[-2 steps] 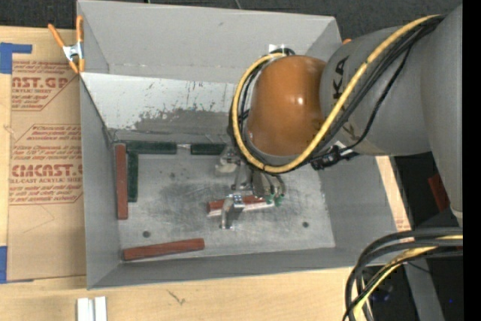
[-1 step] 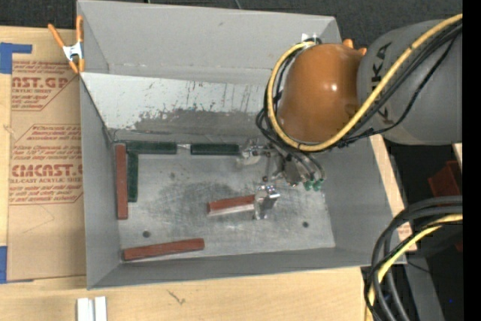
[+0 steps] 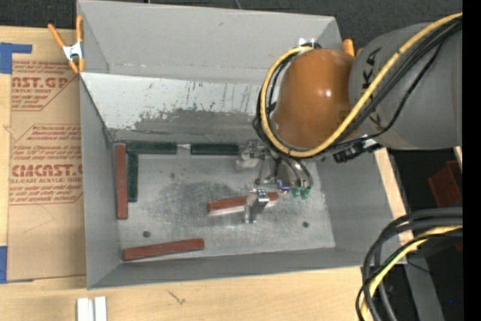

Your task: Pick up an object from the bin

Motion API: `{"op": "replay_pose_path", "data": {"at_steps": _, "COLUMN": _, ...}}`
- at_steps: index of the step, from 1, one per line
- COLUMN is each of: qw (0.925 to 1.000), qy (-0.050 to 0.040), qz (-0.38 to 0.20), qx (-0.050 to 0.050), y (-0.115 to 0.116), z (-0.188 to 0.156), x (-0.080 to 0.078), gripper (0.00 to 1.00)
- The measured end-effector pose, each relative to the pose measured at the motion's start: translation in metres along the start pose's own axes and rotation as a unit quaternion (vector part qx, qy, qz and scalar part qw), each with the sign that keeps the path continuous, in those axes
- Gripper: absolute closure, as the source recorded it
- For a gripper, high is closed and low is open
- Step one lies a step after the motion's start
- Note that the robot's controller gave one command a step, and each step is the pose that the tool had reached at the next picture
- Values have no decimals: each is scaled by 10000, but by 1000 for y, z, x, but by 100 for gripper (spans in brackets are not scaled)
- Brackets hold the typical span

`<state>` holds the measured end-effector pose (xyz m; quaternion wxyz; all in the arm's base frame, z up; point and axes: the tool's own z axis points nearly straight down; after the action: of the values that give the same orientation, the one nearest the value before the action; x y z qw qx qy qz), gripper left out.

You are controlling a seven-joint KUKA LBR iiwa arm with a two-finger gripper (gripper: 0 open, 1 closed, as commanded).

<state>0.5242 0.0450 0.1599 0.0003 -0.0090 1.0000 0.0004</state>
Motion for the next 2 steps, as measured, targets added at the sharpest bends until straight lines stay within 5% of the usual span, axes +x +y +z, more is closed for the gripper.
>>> {"op": "replay_pose_path", "data": {"at_steps": 1, "qw": 9994, "qy": -26, "qz": -349, "qx": 2, "y": 0, "z": 71, "x": -9, "gripper": 0}}
{"op": "replay_pose_path", "data": {"at_steps": 2, "qw": 9999, "qy": -59, "qz": 156, "qx": 15, "y": 10, "z": 84, "x": -10, "gripper": 100}}
